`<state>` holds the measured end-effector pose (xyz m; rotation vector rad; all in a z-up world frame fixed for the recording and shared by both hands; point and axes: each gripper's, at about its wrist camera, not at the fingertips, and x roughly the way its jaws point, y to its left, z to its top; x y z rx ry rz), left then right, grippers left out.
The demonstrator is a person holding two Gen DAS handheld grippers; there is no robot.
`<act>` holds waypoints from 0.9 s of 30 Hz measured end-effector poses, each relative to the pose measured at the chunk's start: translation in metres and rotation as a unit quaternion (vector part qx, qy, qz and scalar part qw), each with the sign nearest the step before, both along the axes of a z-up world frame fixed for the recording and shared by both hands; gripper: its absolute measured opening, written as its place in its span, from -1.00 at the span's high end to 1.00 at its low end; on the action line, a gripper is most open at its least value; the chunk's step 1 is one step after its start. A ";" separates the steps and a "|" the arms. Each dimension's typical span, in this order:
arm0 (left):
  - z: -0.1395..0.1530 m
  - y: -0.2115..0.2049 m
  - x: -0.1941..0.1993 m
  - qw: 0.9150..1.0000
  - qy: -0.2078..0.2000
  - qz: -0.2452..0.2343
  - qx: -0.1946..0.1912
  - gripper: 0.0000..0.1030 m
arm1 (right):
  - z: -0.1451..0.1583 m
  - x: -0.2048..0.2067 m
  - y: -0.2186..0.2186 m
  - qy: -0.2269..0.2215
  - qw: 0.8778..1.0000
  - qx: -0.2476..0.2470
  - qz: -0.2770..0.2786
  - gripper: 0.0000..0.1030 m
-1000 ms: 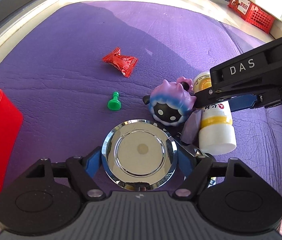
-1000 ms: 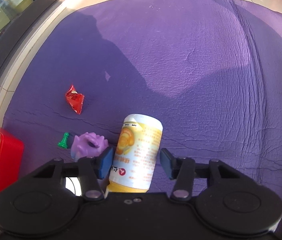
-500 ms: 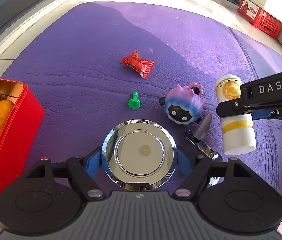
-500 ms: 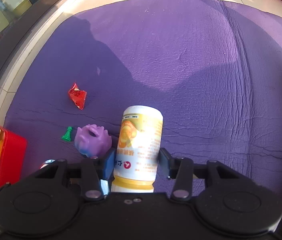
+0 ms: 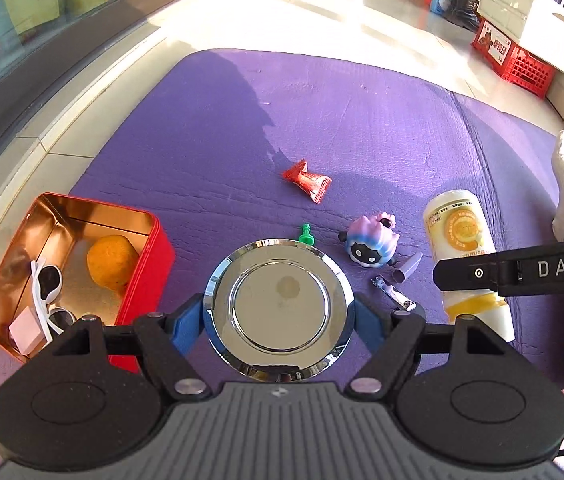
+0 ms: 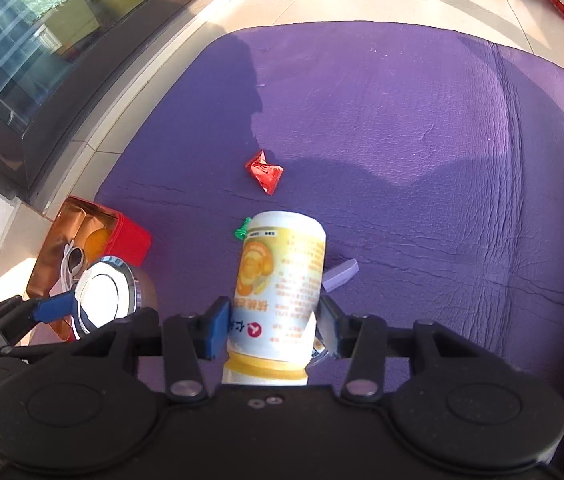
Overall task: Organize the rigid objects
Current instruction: 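Carry compact and bottle into the red tin and open both grippers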
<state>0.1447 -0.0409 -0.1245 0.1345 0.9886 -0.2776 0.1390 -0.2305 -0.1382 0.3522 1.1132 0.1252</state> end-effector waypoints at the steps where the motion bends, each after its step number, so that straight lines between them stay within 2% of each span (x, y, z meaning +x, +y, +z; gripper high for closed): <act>1: 0.008 0.005 -0.002 1.000 -0.004 0.000 0.002 -0.50 | 0.005 -0.001 0.004 -0.002 1.000 0.001 0.006 0.11; 6: 0.042 0.036 -0.007 1.000 -0.024 0.004 0.012 -0.50 | 0.031 -0.003 0.033 -0.017 0.999 0.005 0.042 0.11; 14: 0.070 0.090 -0.009 0.998 -0.047 0.033 0.018 -0.50 | 0.061 0.004 0.087 -0.041 0.994 0.000 0.104 0.11; 20: 0.071 0.127 -0.002 0.996 -0.053 0.068 0.007 -0.50 | 0.068 0.021 0.132 -0.050 0.988 -0.007 0.143 0.11; 27: 0.051 0.181 0.022 0.990 -0.049 0.132 -0.002 -0.50 | 0.061 0.051 0.178 -0.058 0.981 -0.010 0.183 0.11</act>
